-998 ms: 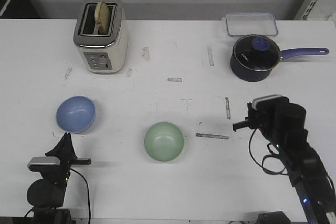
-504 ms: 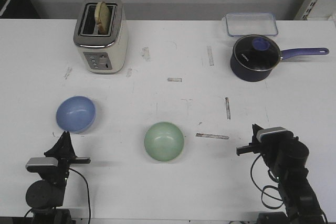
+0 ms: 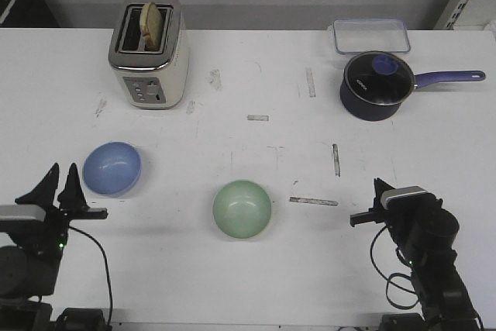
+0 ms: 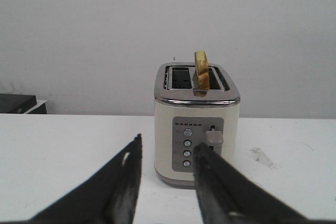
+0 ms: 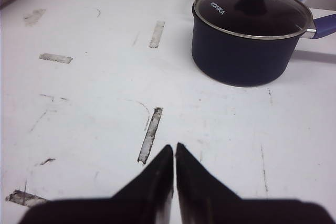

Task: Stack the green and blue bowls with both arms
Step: 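Reach the left gripper to the light blue bowl rim and grasp it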

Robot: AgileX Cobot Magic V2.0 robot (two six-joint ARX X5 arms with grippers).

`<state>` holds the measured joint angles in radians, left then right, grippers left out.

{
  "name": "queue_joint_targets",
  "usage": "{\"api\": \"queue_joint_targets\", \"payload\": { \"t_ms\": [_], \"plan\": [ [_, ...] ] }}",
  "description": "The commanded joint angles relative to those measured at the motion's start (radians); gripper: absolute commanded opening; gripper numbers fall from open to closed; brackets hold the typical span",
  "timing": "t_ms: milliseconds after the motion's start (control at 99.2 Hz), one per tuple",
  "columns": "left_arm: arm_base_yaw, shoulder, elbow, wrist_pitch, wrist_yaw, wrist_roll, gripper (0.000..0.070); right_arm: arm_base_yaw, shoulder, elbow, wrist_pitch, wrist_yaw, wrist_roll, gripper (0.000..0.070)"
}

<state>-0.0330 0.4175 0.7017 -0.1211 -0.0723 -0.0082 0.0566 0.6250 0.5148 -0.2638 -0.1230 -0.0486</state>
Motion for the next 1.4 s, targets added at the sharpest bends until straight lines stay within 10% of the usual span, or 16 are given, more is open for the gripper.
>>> {"api": "queue_joint_targets", "payload": {
  "t_ms": [0, 141, 706, 1119, 1291, 1391],
  "plan": [
    [0.000, 0.103, 0.110, -0.035, 0.005, 0.023, 0.0344, -0.001, 0.005, 0.008, 0.011, 0.000, -0.008, 0.0000],
    [0.000, 0.280, 0.275, -0.166, 0.005, 0.014, 0.0499, -0.001, 0.005, 0.008, 0.011, 0.000, -0.008, 0.0000],
    [0.295, 0.796, 0.452, -0.524, 0.265, -0.061, 0.0496, -0.001, 0.005, 0.008, 0.010, 0.000, -0.008, 0.0000],
    [0.367, 1.096, 0.452, -0.536, 0.269, -0.084, 0.0489, 0.002, 0.005, 0.008, 0.010, 0.000, -0.008, 0.0000],
    [0.367, 1.171, 0.452, -0.542, 0.268, -0.091, 0.0459, 0.002, 0.005, 0.008, 0.010, 0.000, -0.008, 0.0000],
    [0.367, 1.174, 0.452, -0.542, 0.269, -0.092, 0.0268, 0.002, 0.005, 0.008, 0.010, 0.000, -0.008, 0.0000]
  ]
}}
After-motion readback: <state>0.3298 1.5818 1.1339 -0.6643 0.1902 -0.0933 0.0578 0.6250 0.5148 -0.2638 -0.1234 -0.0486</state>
